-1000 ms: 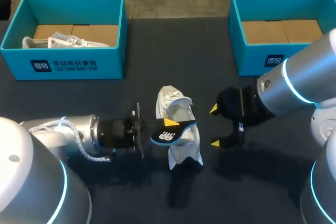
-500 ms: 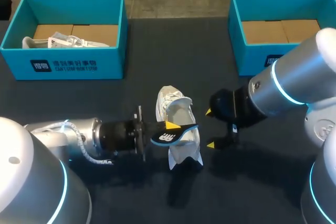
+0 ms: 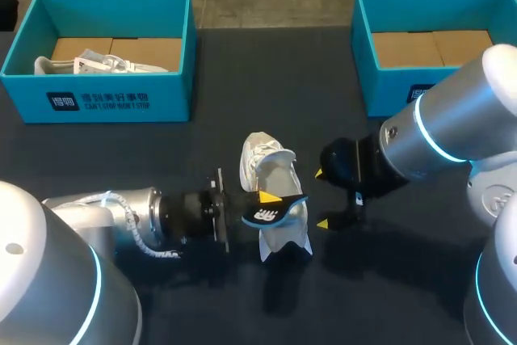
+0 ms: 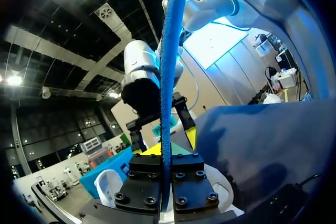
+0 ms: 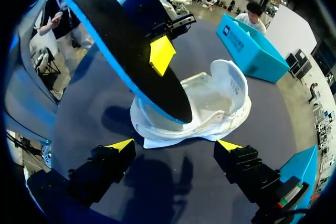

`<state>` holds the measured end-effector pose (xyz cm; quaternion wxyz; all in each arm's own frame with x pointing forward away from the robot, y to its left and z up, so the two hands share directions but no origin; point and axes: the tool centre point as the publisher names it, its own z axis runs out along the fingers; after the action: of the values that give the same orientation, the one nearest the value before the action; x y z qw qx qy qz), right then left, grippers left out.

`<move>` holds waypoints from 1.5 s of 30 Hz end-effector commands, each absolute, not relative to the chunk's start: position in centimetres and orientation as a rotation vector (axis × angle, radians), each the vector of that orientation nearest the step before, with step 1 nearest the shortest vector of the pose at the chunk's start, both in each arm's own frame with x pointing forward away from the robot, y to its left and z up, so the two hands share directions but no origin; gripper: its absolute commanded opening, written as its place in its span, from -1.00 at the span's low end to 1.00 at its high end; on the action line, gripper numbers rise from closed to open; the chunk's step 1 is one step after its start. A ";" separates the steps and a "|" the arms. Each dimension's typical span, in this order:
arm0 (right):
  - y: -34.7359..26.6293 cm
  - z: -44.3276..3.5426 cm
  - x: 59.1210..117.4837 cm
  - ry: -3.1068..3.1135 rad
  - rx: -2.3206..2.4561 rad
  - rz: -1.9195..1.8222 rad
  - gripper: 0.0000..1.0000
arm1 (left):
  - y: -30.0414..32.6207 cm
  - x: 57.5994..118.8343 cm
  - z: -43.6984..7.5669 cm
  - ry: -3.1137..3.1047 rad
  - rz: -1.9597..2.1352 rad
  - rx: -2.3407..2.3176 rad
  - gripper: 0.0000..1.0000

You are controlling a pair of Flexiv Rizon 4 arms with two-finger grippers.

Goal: Take the shoe out of the shoebox, open the shoe tongue, remove and reinsert the insole, then place the shoe into the shoebox

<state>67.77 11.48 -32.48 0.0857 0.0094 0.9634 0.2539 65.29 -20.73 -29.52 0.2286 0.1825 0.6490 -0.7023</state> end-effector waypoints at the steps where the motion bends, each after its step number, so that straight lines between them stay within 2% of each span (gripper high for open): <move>1: 11.5 -32.6 67.7 2.869 0.029 0.758 1.00 | -20.8 65.5 -29.8 1.802 -1.908 0.497 -1.00; 40: 11.5 -32.6 67.7 2.869 0.029 0.758 1.00 | -19.9 68.6 -34.0 1.910 -1.800 0.463 -1.00; 41: 11.5 -32.6 67.7 2.869 0.029 0.758 1.00 | -19.9 68.6 -33.9 1.908 -1.801 0.465 -0.97; 42: 11.5 -32.6 67.7 2.869 0.029 0.758 1.00 | -19.9 68.4 -33.7 1.906 -1.803 0.469 -0.45; 43: 11.5 -32.6 67.7 2.869 0.029 0.758 1.00 | -20.0 68.3 -33.6 1.907 -1.810 0.476 -0.25; 45: 11.5 -32.6 67.7 2.869 0.029 0.758 1.00 | -20.0 68.2 -33.4 1.906 -1.810 0.477 -0.31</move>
<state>67.74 11.48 -32.51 0.0861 0.0097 0.9633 0.2542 68.42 -20.14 -33.65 0.2331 0.1736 0.6920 -0.6608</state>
